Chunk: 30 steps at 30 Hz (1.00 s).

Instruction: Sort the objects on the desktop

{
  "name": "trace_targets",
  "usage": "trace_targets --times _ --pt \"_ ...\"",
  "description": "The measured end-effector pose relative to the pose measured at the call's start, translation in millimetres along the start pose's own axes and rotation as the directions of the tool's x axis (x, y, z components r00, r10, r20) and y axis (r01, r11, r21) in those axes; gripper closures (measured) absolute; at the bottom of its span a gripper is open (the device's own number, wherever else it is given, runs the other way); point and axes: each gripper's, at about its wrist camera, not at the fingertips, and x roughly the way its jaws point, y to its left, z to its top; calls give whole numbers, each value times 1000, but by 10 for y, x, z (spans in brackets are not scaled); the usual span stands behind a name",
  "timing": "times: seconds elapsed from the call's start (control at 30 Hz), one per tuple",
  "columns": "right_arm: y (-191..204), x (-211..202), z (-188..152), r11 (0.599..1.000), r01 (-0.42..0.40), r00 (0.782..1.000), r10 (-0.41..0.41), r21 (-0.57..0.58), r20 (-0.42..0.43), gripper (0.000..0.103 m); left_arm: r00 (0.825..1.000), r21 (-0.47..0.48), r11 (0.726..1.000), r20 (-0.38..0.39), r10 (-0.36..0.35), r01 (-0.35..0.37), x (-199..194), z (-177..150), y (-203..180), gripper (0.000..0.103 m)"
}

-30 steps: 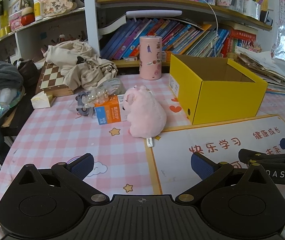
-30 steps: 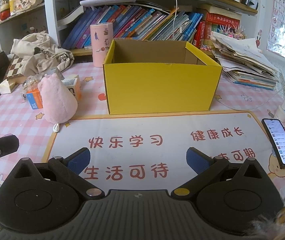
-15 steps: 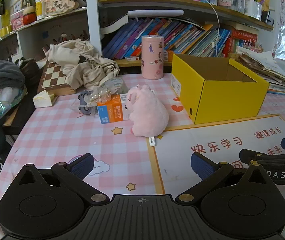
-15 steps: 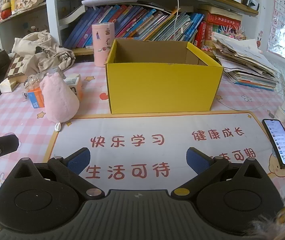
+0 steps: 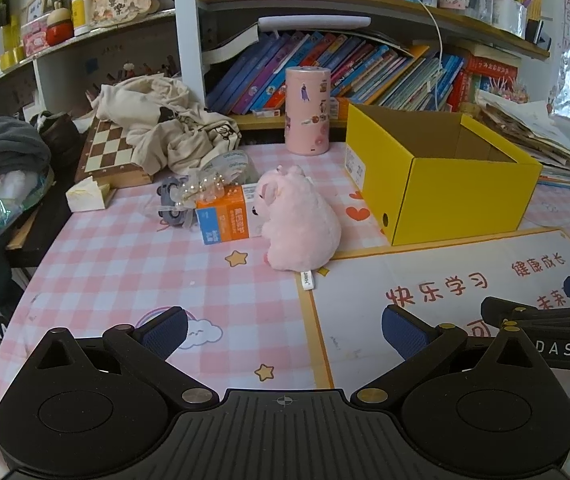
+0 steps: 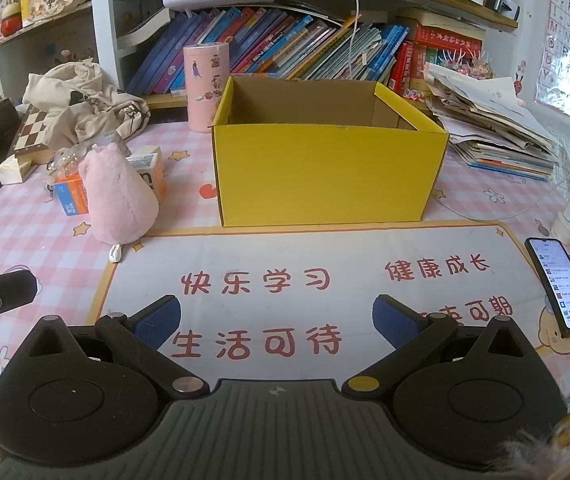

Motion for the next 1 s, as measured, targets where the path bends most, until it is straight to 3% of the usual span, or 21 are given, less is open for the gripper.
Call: trace_targets --times 1.0 --pt "-3 13 38 1000 8 1000 -8 -7 6 0 1000 -1 1000 -9 -23 23 69 43 60 0"
